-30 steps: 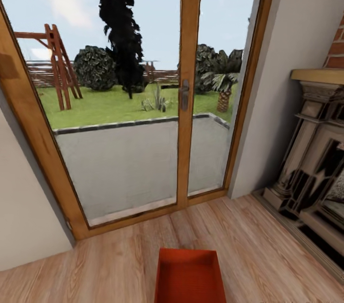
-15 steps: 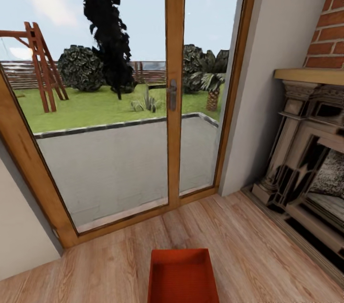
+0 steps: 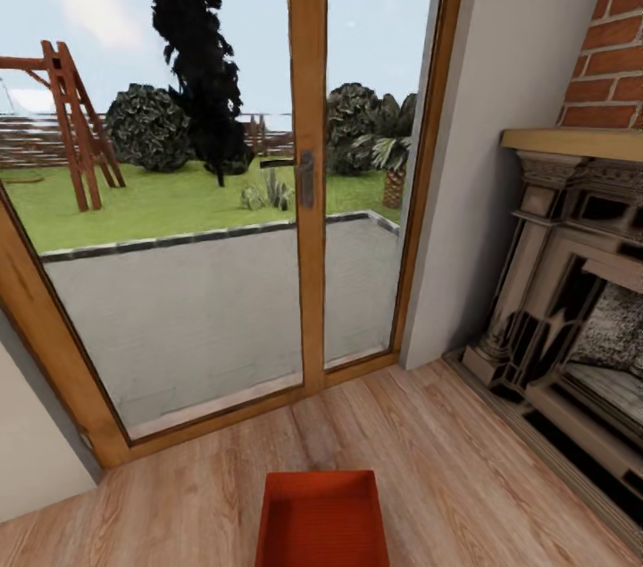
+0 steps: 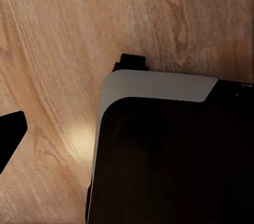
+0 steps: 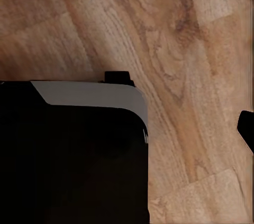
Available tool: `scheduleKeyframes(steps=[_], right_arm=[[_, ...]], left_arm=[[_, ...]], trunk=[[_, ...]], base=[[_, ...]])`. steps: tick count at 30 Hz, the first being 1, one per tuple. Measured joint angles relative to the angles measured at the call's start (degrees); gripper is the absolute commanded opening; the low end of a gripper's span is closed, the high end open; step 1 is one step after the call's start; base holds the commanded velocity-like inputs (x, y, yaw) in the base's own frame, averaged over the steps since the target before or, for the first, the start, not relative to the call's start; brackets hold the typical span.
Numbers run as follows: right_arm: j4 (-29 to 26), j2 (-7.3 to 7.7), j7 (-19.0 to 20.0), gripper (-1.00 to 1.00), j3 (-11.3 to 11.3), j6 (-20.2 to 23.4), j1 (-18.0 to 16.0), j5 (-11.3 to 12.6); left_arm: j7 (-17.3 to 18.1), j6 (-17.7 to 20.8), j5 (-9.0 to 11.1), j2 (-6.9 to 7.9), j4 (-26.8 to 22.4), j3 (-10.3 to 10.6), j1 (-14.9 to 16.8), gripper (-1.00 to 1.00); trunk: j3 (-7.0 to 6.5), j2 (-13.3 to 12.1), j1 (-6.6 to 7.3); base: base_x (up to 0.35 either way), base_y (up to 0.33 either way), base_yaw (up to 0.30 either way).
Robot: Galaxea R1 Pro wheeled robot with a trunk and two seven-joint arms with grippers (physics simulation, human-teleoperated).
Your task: Move the two storage containers from the living room to the garage. In the garage, place one container on the floor and stack the other container on top of it (either order is fine).
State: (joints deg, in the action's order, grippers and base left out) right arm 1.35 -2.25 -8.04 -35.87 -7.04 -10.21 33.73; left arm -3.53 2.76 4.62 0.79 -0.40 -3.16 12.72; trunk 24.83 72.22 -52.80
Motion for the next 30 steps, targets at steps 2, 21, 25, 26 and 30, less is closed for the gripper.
scheduleKeyframes(steps=[2,21,25,26,30], right_arm=[[0.00,0.01,0.02,1.00,0.00,0.00,-0.01,0.00],[0.00,0.00,0.02,1.00,0.04,0.00,0.00,0.00],[0.00,0.01,0.02,1.00,-0.03,0.07,-0.01,-0.11],[0.00,0.01,0.02,1.00,-0.05,0.07,0.00,-0.13],[0.00,0.01,0.02,1.00,-0.11,0.09,-0.02,-0.22]], left_arm=[[-0.01,0.00,0.00,0.00,0.00,-0.06,0.00,1.00],[-0.02,0.00,0.00,0.00,0.00,-0.08,0.00,1.00],[-0.02,0.00,0.02,0.00,0.00,-0.08,0.00,1.00],[-0.02,0.00,0.03,0.00,0.00,-0.08,0.00,1.00],[-0.02,0.00,0.05,0.00,0.00,-0.08,0.00,1.00]], trunk=[[0.00,0.00,0.00],[0.00,0.00,0.00],[0.00,0.00,0.00],[0.00,0.00,0.00],[0.00,0.00,0.00]], base=[[0.003,-0.034,0.000],[0.000,-0.002,-0.042],[0.000,0.000,0.000],[0.000,0.000,0.000],[0.000,0.000,0.000]])
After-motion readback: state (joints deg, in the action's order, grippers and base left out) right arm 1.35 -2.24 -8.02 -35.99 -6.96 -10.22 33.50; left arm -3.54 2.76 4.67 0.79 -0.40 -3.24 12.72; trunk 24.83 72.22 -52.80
